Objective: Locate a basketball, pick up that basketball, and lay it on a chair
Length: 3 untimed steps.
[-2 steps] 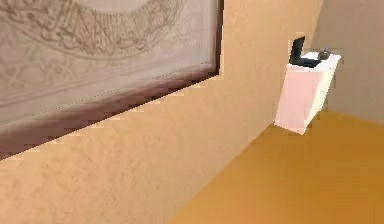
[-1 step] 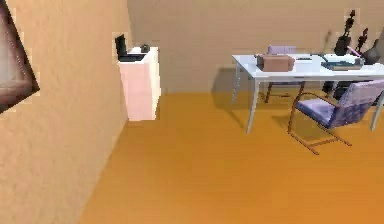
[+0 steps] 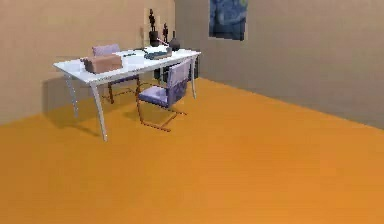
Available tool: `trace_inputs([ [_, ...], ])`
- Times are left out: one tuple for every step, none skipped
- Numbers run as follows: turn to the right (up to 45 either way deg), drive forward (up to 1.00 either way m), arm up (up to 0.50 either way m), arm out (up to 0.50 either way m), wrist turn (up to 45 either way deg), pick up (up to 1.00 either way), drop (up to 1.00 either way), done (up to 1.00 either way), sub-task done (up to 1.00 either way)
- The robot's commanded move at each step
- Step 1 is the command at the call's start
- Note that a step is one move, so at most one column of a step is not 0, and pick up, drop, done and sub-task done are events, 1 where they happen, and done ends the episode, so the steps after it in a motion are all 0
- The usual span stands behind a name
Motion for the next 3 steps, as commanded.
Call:
trace_inputs([
  [33.0, 0.00, 0.00, 0.00, 0.0, 0.00, 0.00, 0.00, 0.00],
  [45.0, 0.00, 0.00, 0.00, 0.0, 0.00, 0.00, 0.00, 0.00],
  [45.0, 0.00, 0.00, 0.00, 0.0, 0.00, 0.00, 0.00, 0.00],
])
